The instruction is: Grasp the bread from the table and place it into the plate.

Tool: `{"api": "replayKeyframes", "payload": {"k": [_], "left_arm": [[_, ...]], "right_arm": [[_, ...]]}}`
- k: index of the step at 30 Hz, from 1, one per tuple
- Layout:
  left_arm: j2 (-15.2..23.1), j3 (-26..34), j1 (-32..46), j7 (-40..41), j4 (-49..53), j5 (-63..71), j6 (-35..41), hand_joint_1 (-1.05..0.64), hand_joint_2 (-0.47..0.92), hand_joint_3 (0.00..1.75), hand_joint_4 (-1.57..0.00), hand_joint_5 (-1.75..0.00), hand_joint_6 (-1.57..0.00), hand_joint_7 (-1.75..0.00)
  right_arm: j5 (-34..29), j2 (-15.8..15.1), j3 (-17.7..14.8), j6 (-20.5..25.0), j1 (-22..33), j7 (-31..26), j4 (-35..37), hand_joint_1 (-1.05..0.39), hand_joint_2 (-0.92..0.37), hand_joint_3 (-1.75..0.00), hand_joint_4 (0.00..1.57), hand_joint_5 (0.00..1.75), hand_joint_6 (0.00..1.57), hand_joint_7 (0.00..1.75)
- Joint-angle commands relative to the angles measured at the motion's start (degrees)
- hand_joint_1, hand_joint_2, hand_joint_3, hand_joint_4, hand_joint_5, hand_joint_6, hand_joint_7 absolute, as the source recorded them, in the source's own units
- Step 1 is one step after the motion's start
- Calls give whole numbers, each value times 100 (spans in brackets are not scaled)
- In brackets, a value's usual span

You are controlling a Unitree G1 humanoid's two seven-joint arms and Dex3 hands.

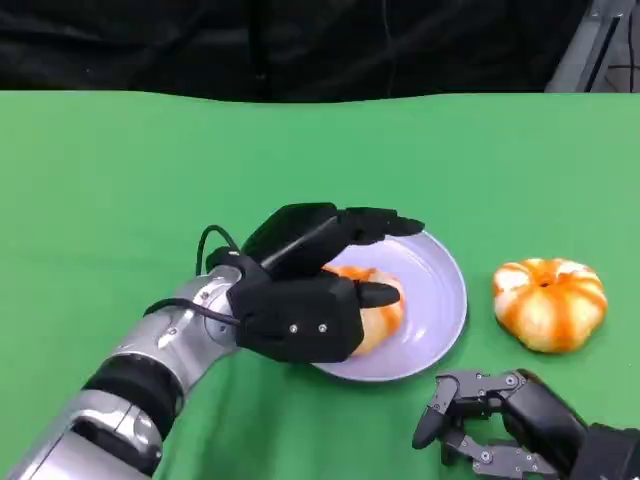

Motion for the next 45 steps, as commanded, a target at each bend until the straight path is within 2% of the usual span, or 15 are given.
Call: {"api": "replayKeyframes", "payload": {"k": [1,18,22,26,37,45], "left_arm": [[105,67,-11,-99,-101,-109,61,-85,92,61,-62,-1,-52,0],[149,52,23,-265,-263,-179,135,-88,92,65,-58,0,-50,0],[555,204,226,-923,-1295,-494,22,-98,92,76,-43,0,-35,0],[645,262,424,-1090,-1728,-570,233,-99,92,78,-41,0,-33,0],[764,437,821,-992,-2292,-697,260,-95,92,75,-44,-1,-34,-1],[573,880,1400,-410,-2595,-993,-58,-85,92,59,-58,-4,-45,-2]], "right_arm": [[-41,-96,-4,-85,-32,-41,-28,-3,-87,-52,71,150,78,115],[24,-78,-2,-59,-39,4,-20,-3,-88,-51,71,150,78,115],[126,-32,-30,22,-43,57,123,-3,-89,-50,71,150,79,116],[122,-40,-34,40,-46,66,127,-3,-90,-49,71,150,79,116],[99,-55,-35,19,-54,81,149,-4,-92,-46,71,148,79,115],[108,-67,-42,-79,-65,97,233,-2,-92,-48,72,149,79,114]]}}
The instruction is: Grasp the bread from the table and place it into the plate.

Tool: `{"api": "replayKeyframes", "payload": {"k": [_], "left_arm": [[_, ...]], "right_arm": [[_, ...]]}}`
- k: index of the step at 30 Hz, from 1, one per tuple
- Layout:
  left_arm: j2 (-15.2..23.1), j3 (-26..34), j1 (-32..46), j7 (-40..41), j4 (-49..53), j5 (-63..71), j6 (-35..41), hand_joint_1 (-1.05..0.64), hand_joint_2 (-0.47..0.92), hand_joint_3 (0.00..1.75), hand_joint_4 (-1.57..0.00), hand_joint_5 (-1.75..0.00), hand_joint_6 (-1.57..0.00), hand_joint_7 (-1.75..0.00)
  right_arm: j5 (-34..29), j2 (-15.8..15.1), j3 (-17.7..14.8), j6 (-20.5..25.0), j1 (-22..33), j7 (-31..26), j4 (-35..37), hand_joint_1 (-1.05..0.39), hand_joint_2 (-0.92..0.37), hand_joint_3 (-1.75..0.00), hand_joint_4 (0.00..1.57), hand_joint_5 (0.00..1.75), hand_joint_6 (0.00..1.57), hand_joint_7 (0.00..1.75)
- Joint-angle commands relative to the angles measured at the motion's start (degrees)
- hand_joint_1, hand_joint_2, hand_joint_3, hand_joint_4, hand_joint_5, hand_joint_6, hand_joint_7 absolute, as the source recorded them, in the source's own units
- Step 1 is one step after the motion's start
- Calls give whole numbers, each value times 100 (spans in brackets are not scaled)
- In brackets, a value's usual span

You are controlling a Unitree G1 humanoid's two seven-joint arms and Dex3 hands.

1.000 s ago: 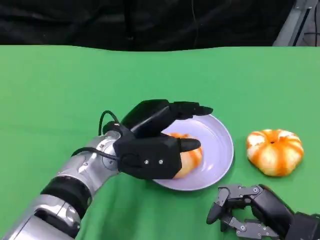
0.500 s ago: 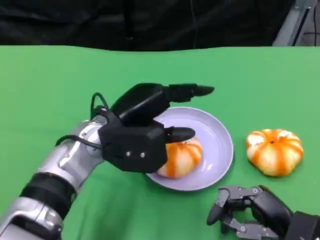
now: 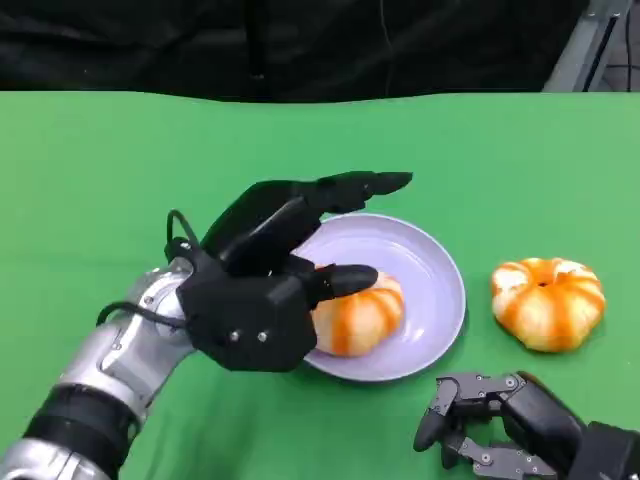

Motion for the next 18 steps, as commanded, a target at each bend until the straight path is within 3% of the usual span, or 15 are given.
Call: {"api": "replayKeyframes", "payload": {"k": [1,8,18], "left_arm": [[-63,275,304,284,-134,-340,-262,-84,92,58,-59,-3,-45,-2],[-92,327,323,268,-128,-330,-299,-84,92,56,-60,-3,-46,-2],[-465,1067,1335,-172,-433,-2209,-1050,-74,92,44,-76,-5,-54,-2]], "right_arm": [[68,-77,-44,-107,-26,23,88,-2,-92,-48,72,149,79,114],[70,-75,-48,-141,-38,27,124,-2,-92,-49,72,148,80,113],[200,-106,-83,-146,-56,160,189,-2,-92,-48,73,148,79,110]]}}
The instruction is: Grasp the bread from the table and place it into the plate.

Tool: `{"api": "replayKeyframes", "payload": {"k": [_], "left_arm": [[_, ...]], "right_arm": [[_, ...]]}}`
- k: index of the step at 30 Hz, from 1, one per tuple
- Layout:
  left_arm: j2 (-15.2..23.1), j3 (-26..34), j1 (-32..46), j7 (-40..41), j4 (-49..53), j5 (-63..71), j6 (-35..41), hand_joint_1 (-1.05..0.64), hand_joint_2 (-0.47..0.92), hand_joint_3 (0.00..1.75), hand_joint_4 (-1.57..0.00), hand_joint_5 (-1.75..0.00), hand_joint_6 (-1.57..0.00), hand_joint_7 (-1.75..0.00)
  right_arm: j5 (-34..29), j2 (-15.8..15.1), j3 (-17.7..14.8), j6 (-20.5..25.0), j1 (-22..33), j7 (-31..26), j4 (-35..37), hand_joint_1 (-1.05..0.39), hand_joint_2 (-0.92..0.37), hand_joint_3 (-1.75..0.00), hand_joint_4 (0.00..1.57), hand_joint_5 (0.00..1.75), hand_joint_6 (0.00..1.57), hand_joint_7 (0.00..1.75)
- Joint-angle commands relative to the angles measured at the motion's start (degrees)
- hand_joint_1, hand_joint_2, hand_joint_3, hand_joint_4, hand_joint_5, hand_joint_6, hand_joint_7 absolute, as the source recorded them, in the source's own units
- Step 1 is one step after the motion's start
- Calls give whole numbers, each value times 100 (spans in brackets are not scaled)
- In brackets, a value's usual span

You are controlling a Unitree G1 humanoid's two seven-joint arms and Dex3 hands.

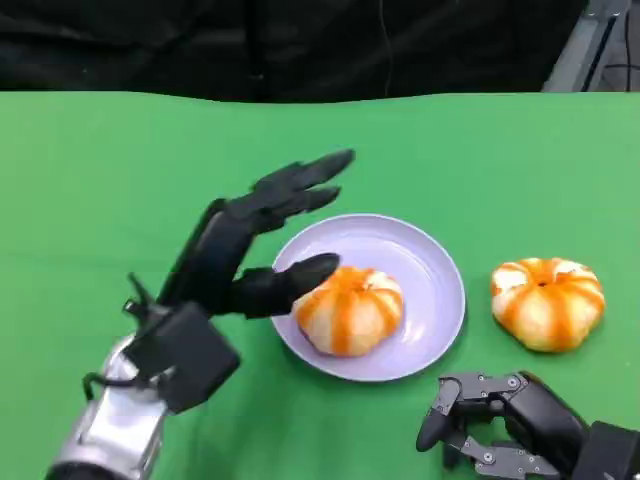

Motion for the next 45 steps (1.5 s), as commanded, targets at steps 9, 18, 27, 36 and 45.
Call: {"api": "replayKeyframes", "payload": {"k": [9,18,27,36,45], "left_arm": [[-109,493,606,-598,-433,-1023,-112,-73,92,42,-79,-4,-54,-1],[-290,761,1100,-1358,-534,-1956,23,-72,92,32,-83,-3,-59,-2],[-349,1102,1483,-2038,-64,-2342,-243,-75,92,39,-81,-1,-56,0],[-297,1470,1619,-2860,266,-2767,-321,-73,92,45,-81,-1,-56,0],[-316,1651,1598,-3275,1147,-2574,-845,-74,92,45,-82,-1,-57,-1]], "right_arm": [[84,-104,-62,-146,-9,49,84,-2,-92,-48,72,150,80,108],[140,-99,-66,-51,22,83,46,-2,-92,-47,72,151,80,108],[230,-139,-88,-23,28,177,49,-1,-92,-47,72,151,81,107],[234,-147,-114,-16,43,190,31,-2,-92,-47,72,152,80,108],[280,-177,-168,-98,33,258,90,-1,-92,-48,71,151,80,106]]}}
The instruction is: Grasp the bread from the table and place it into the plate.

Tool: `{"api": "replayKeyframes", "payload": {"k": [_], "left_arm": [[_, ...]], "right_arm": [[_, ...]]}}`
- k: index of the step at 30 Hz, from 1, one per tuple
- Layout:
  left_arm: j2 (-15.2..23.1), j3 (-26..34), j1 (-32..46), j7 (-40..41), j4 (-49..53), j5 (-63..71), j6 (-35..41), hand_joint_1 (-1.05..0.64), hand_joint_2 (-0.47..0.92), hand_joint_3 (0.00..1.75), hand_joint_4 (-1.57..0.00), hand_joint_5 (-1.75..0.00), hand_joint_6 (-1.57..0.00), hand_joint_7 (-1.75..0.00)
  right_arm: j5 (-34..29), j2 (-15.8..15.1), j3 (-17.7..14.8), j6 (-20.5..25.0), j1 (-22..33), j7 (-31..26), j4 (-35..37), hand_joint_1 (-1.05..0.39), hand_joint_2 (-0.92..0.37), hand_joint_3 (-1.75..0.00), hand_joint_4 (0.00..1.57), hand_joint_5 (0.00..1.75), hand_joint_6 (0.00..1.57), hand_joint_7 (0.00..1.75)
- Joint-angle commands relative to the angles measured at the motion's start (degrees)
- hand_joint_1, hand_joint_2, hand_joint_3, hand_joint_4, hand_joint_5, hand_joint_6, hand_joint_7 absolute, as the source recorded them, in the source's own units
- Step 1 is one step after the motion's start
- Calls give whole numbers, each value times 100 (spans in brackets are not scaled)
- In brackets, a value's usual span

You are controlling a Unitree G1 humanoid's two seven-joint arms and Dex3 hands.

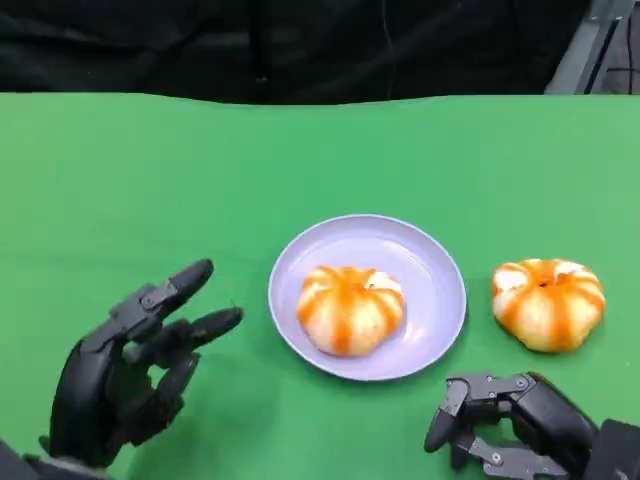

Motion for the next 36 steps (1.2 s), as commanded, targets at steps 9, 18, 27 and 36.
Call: {"api": "replayKeyframes", "payload": {"k": [9,18,27,36], "left_arm": [[41,130,-96,-202,935,283,-405,-65,92,39,-85,-2,-59,-1],[71,129,-128,-84,1044,611,-542,-22,92,7,-91,-2,-66,-2],[89,89,-139,120,1010,876,-680,5,92,13,-92,-1,-72,-3],[151,22,-187,271,1022,1097,-943,8,88,50,-120,-22,-121,-15]], "right_arm": [[139,-100,-126,-36,40,107,-7,-2,-92,-48,72,152,81,106],[152,-83,-136,-46,54,117,-18,-2,-92,-47,72,151,81,106],[138,-93,-141,-27,54,116,-34,-3,-92,-47,72,151,81,105],[167,-81,-149,-14,51,145,-17,-2,-92,-47,72,151,82,105]]}}
